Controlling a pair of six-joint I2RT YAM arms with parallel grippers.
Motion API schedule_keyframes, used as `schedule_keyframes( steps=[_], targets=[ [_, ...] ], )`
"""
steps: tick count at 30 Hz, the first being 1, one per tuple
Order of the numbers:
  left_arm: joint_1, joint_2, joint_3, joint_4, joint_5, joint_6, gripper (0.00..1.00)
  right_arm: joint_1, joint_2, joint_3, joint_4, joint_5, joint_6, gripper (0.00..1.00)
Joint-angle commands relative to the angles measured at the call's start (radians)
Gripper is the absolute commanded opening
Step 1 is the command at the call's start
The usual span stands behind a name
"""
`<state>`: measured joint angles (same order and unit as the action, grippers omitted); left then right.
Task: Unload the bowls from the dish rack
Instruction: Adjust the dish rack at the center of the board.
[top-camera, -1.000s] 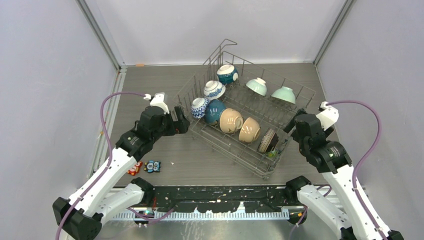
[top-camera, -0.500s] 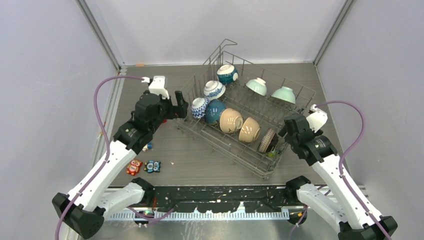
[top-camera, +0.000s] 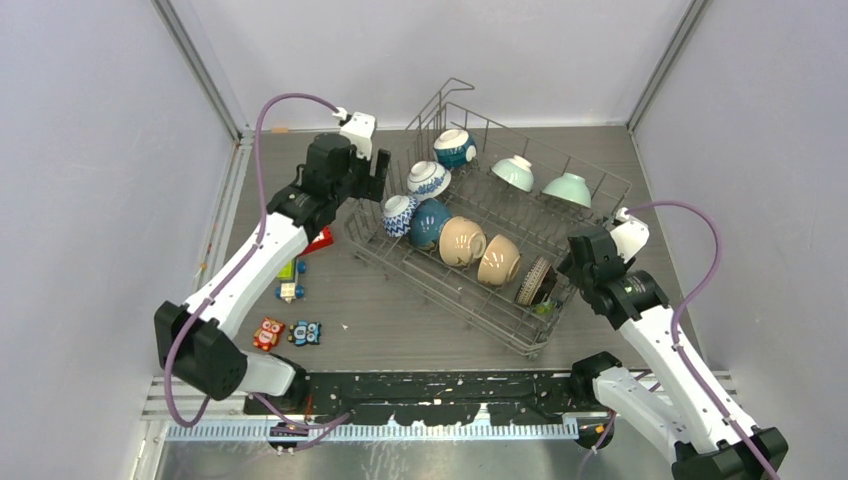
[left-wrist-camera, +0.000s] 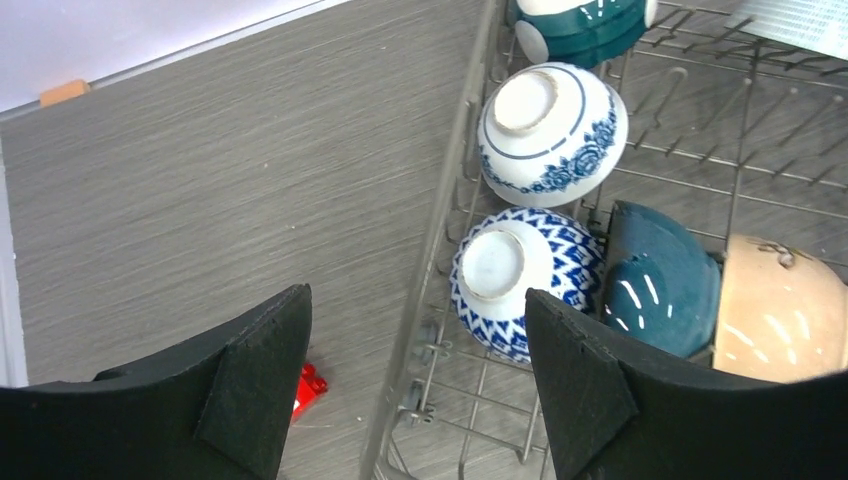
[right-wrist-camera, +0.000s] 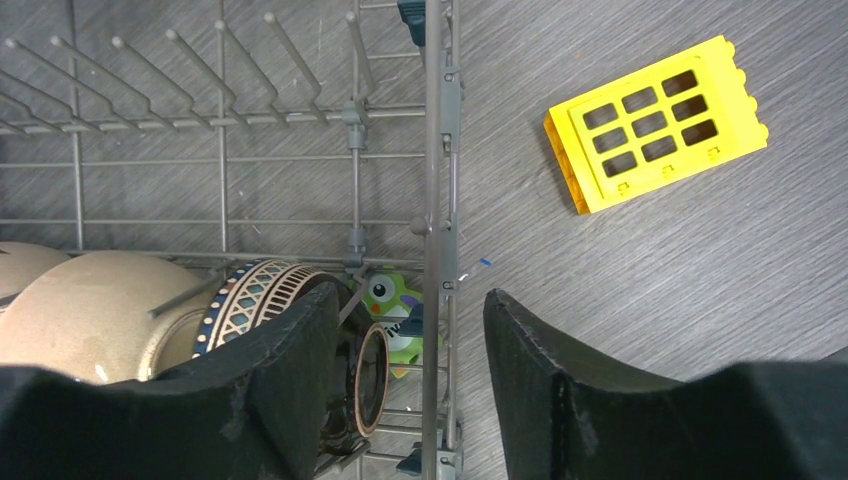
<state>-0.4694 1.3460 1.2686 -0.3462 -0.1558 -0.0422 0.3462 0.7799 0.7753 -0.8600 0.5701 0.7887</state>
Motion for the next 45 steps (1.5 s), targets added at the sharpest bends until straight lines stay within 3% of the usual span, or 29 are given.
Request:
schedule_keyframes(
  steps=[1, 3, 17, 22, 30, 45],
  targets=[
    [0.026, 0.053, 0.068, -0.02, 0.032, 0.029, 0.77, -0.017, 0.008, -0.01, 0.058, -0.012, -0.021, 0.58],
    [0.031, 0.071, 0.065, -0.012, 0.034, 0.025, 0.75, -0.025, 0.01, -0.009, 0.066, -0.013, -0.032, 0.55],
    [0.046, 0.08, 0.037, 0.0, 0.114, -0.047, 0.15, -0.05, 0.067, 0.041, 0.128, -0.043, -0.103, 0.26],
    [0.046, 0.037, 0.004, 0.009, 0.116, -0.067, 0.02, -0.054, 0.128, 0.085, 0.158, -0.047, -0.131, 0.03],
    [0.046, -0.054, -0.074, -0.007, 0.101, -0.151, 0.0, -0.055, 0.268, 0.181, 0.227, -0.093, -0.174, 0.01],
    [0.046, -0.243, -0.22, -0.105, 0.011, -0.441, 0.0, -0.055, 0.567, 0.376, 0.346, -0.186, -0.315, 0.01]
  ],
)
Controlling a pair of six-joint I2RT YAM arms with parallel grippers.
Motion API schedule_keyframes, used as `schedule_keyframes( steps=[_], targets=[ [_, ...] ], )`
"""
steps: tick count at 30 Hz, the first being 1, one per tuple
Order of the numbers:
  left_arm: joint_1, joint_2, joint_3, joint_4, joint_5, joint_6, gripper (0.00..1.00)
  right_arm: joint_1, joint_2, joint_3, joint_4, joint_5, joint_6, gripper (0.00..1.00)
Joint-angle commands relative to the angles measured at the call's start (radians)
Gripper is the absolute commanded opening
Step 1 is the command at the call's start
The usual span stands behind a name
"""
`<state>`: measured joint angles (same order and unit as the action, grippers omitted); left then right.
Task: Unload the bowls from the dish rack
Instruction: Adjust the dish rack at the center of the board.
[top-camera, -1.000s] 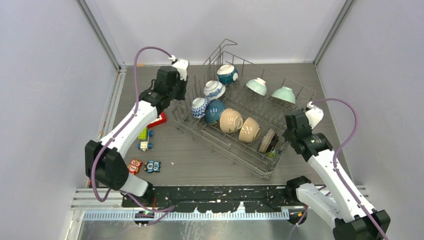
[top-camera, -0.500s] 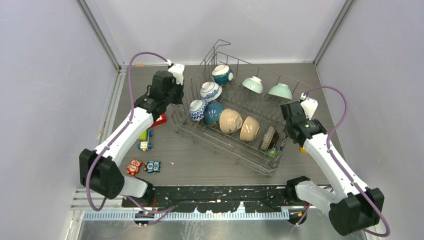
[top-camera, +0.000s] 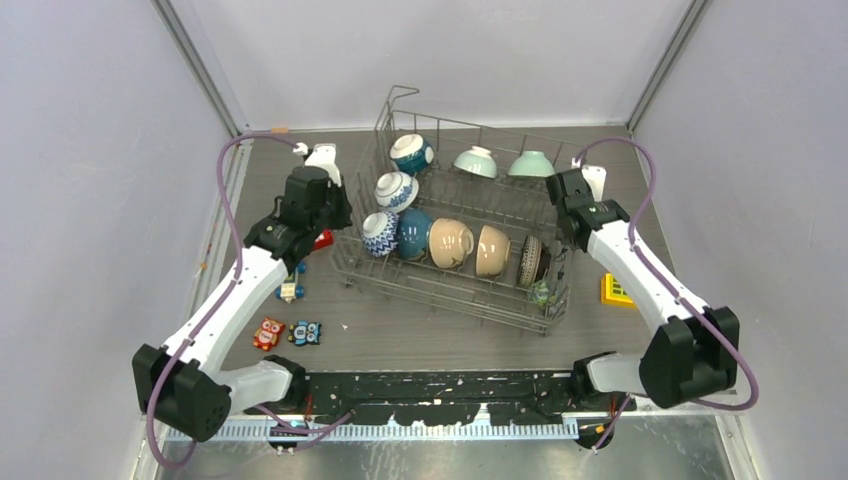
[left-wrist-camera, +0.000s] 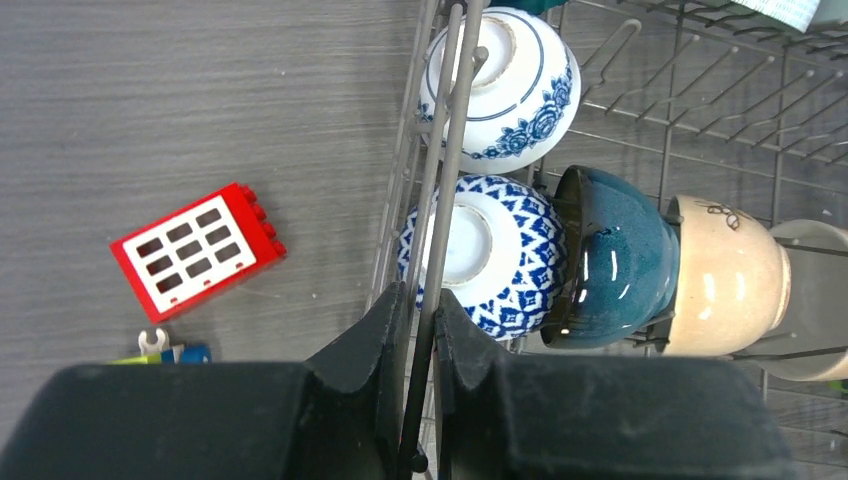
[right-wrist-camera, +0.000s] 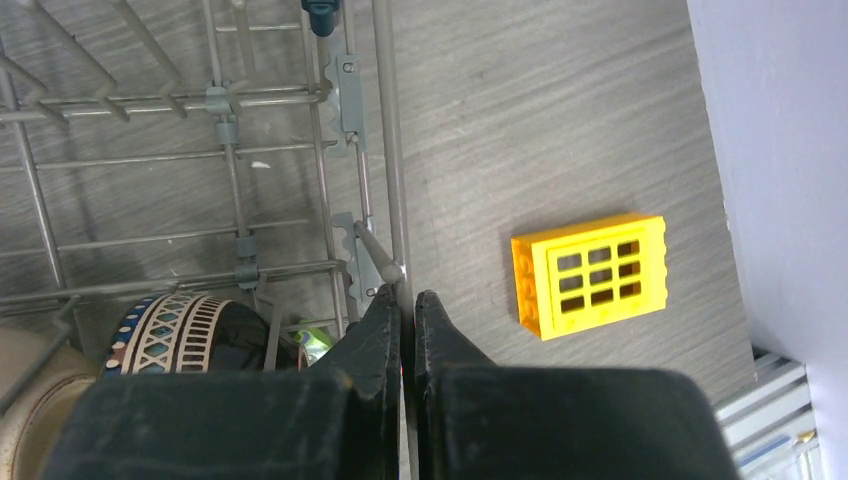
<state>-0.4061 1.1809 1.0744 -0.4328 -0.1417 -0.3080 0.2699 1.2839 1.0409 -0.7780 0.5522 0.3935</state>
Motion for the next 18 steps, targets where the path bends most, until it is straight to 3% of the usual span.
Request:
schedule_keyframes(
  steps=[1, 14, 16, 18],
  targets=[
    [-0.017, -0.094, -0.035, -0.023, -0.01, -0.191, 0.0, 0.021, 0.081, 0.129, 0.263, -0.178, 0.073, 0.01],
    [-0.019, -0.129, -0.113, -0.013, 0.003, -0.286, 0.0, 0.021, 0.262, 0.282, 0.242, -0.266, 0.038, 0.03],
    [-0.02, -0.117, -0.119, 0.004, 0.044, -0.301, 0.0, 0.021, 0.268, 0.287, 0.243, -0.272, 0.039, 0.08],
    [-0.023, -0.105, -0.12, 0.01, 0.07, -0.312, 0.0, 0.021, 0.267, 0.298, 0.234, -0.274, 0.04, 0.2]
  ],
)
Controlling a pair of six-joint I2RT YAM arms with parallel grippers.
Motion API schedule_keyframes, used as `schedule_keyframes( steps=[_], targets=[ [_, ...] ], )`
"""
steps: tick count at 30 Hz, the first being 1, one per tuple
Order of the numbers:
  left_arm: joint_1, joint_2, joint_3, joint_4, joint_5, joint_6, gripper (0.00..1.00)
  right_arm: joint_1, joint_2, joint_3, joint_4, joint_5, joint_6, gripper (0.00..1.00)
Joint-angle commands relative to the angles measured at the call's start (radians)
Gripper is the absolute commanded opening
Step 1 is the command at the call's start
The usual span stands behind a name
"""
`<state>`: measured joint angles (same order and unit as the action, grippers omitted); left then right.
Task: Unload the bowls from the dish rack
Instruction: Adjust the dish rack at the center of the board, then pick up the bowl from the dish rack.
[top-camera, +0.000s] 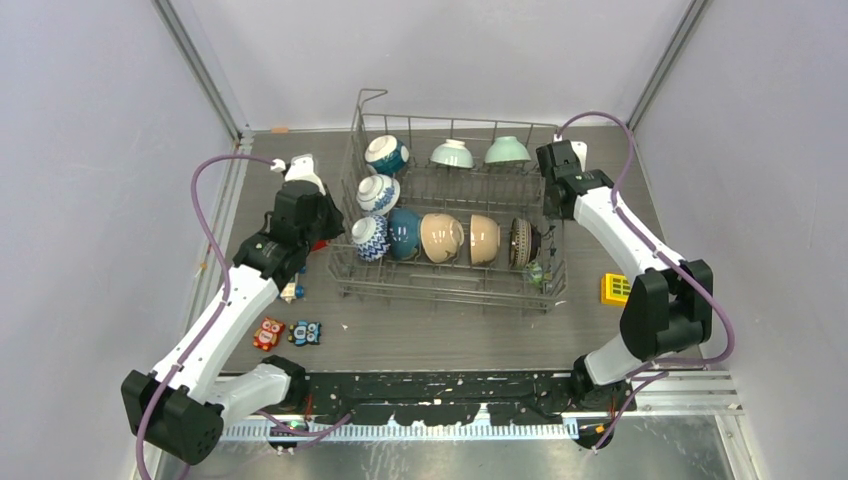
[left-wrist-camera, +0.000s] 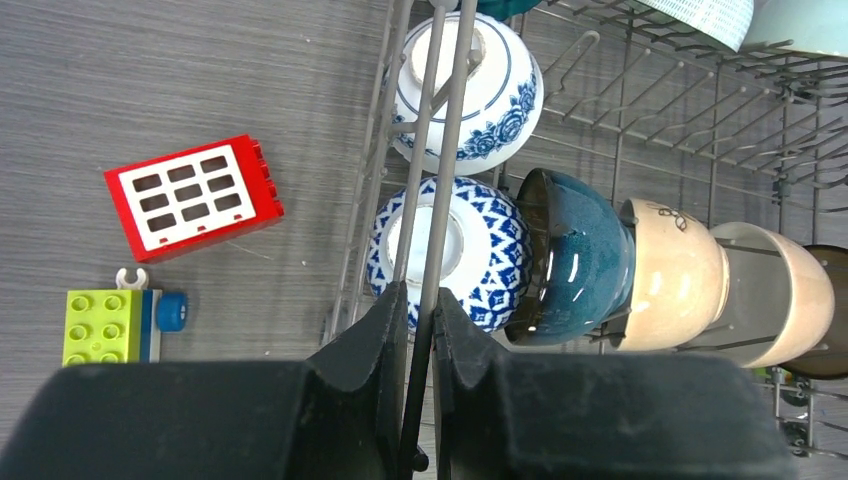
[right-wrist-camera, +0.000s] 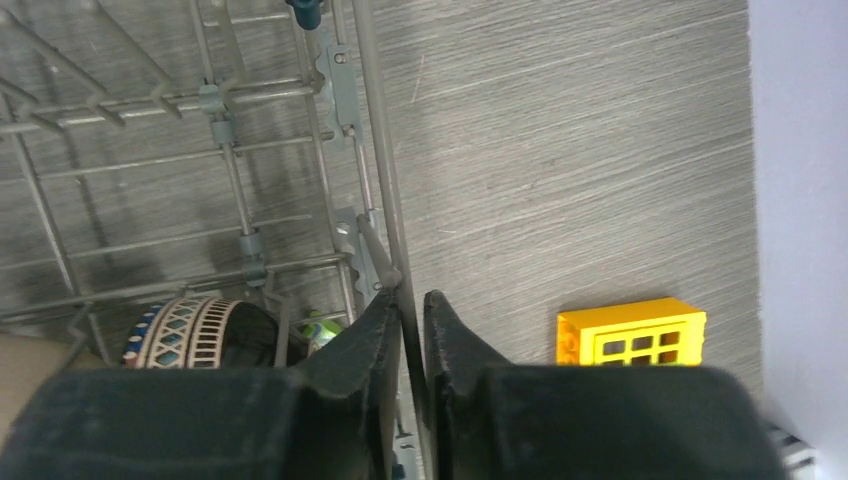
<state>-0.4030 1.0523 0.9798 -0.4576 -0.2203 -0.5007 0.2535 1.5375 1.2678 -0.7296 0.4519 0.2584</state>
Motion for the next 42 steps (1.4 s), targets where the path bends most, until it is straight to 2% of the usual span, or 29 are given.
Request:
schedule_keyframes(
  steps=[1, 5, 6, 9, 11, 12, 14, 18, 22, 27, 29, 31, 34, 36, 39, 42],
  targets=[
    [-0.028, 0.026, -0.022, 0.033, 0.151, -0.122, 0.0, 0.038, 0.009, 0.077, 0.178, -0.172, 0.176, 0.27],
    [-0.028, 0.01, -0.004, 0.014, 0.134, -0.108, 0.01, 0.037, -0.033, 0.089, 0.14, -0.148, 0.173, 0.54],
    [-0.028, 0.003, 0.003, 0.006, 0.127, -0.101, 0.05, 0.038, -0.045, 0.09, 0.127, -0.14, 0.174, 0.6],
    [-0.028, -0.007, 0.027, -0.02, 0.121, -0.087, 0.32, 0.038, -0.089, 0.085, 0.09, -0.113, 0.176, 0.79],
    [-0.028, -0.01, 0.047, -0.044, 0.118, -0.078, 0.46, 0.038, -0.123, 0.076, 0.065, -0.089, 0.177, 0.95],
    [-0.028, -0.013, 0.056, -0.057, 0.115, -0.071, 0.51, 0.037, -0.144, 0.071, 0.055, -0.077, 0.179, 0.99],
    [-0.028, -0.021, 0.075, -0.082, 0.102, -0.061, 0.61, 0.037, -0.183, 0.065, 0.029, -0.057, 0.182, 1.0],
    [-0.028, -0.059, 0.123, -0.128, 0.07, -0.033, 0.97, 0.037, -0.288, 0.062, -0.034, -0.017, 0.191, 1.0],
    [-0.028, -0.109, 0.176, -0.139, 0.056, -0.005, 1.0, 0.037, -0.41, 0.036, -0.056, -0.006, 0.222, 1.0],
    [-0.028, -0.185, 0.127, 0.063, 0.167, -0.063, 1.0, 0.037, -0.602, -0.081, 0.049, -0.154, 0.281, 1.0],
    [-0.028, -0.181, 0.104, 0.171, 0.314, -0.098, 1.0, 0.038, -0.646, -0.113, 0.07, -0.23, 0.307, 1.0],
    [-0.028, -0.116, 0.147, 0.203, 0.459, -0.171, 1.0, 0.036, -0.681, -0.145, 0.081, -0.277, 0.326, 1.0],
    [-0.046, 0.037, 0.244, 0.21, 0.665, -0.26, 1.0, 0.037, -0.739, -0.208, 0.096, -0.254, 0.344, 1.0],
    [-0.108, 0.106, 0.284, 0.226, 0.665, -0.262, 1.0, 0.037, -0.775, -0.247, 0.097, -0.22, 0.352, 1.0],
    [-0.246, 0.172, 0.353, 0.203, 0.572, -0.198, 1.0, 0.037, -0.808, -0.279, 0.064, -0.168, 0.377, 1.0],
    [-0.317, 0.264, 0.424, 0.168, 0.512, -0.184, 1.0, 0.037, -0.823, -0.303, 0.024, -0.104, 0.409, 1.0]
  ],
)
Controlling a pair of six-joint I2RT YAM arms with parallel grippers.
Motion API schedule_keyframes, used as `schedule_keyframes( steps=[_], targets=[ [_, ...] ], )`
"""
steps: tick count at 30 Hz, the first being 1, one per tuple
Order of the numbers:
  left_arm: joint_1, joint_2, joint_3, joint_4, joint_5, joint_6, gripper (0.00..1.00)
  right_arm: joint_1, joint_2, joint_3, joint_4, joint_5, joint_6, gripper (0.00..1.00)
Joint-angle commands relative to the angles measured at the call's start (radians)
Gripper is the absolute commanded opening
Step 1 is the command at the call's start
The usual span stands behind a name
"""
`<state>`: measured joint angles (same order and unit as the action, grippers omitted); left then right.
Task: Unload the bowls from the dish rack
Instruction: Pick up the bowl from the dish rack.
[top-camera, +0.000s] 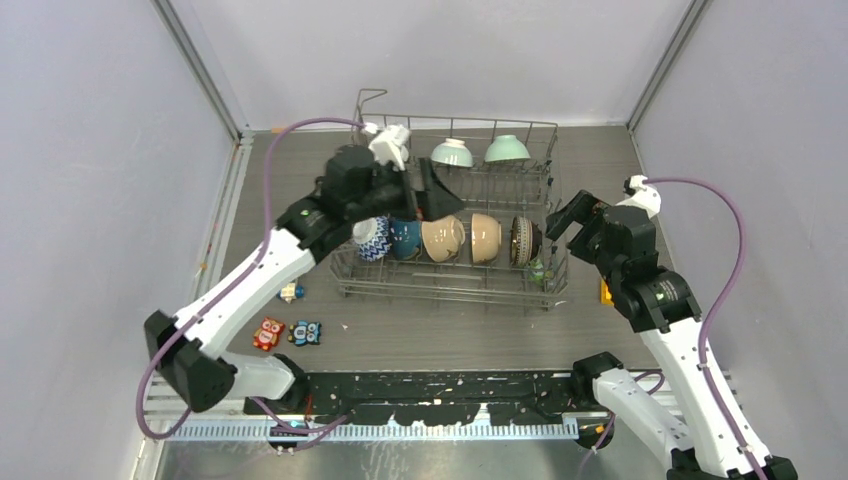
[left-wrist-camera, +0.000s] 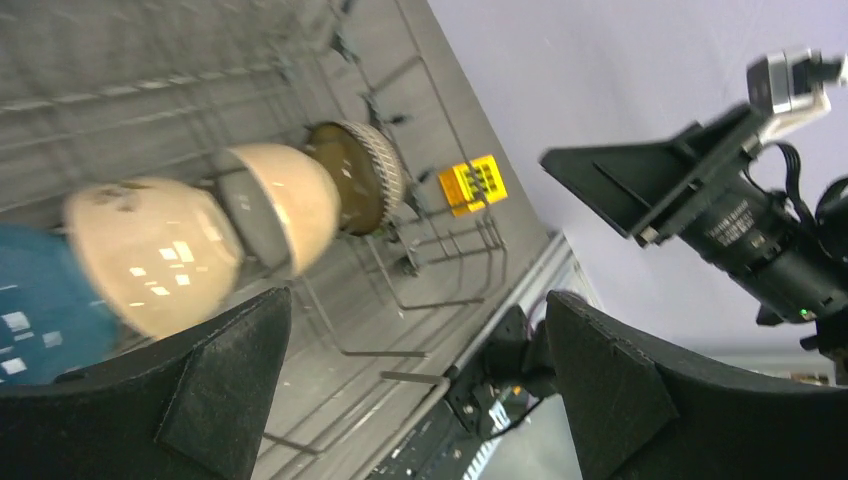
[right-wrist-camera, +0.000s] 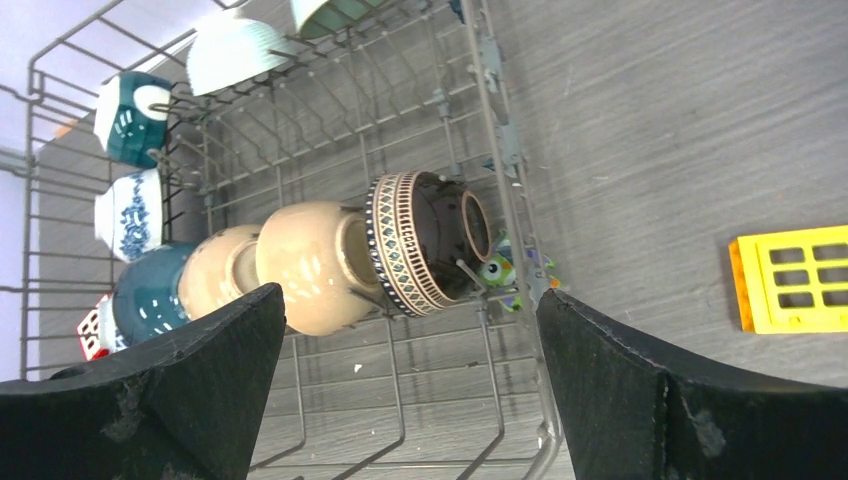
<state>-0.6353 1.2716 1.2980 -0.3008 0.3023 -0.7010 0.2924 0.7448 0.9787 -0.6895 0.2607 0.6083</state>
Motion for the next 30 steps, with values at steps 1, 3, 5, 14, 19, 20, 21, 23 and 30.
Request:
schedule_keyframes(
  steps=[1, 3, 5, 14, 19, 20, 21, 23, 30],
  targets=[
    [-0.098, 0.072, 0.121, 0.011, -0.019, 0.01, 1.0, -0.002, -0.035, -0.021, -0.024, 0.096, 0.067, 1.0],
    [-0.128, 0.126, 0.148, 0.009, -0.037, -0.008, 1.0, -0.001, -0.046, -0.039, -0.032, 0.112, 0.081, 1.0],
    [-0.158, 0.175, 0.173, 0.013, -0.046, -0.018, 1.0, -0.002, -0.066, -0.064, -0.032, 0.119, 0.093, 1.0],
    [-0.227, 0.395, 0.27, 0.038, -0.085, -0.109, 0.89, -0.001, -0.192, -0.17, -0.04, 0.099, 0.102, 0.99],
    [-0.249, 0.501, 0.344, 0.031, -0.074, -0.134, 0.83, -0.002, -0.26, -0.212, -0.038, 0.068, 0.086, 0.97],
    [-0.25, 0.515, 0.355, 0.031, -0.075, -0.138, 0.82, -0.002, -0.269, -0.218, -0.039, 0.065, 0.083, 0.96],
    [-0.251, 0.529, 0.365, 0.031, -0.075, -0.144, 0.8, -0.002, -0.276, -0.226, -0.04, 0.064, 0.081, 0.95],
    [-0.251, 0.556, 0.388, 0.019, -0.08, -0.153, 0.78, -0.001, -0.285, -0.24, -0.039, 0.057, 0.081, 0.92],
    [-0.252, 0.652, 0.45, 0.007, -0.067, -0.193, 0.65, -0.002, -0.3, -0.302, -0.009, 0.029, 0.126, 0.79]
  ],
)
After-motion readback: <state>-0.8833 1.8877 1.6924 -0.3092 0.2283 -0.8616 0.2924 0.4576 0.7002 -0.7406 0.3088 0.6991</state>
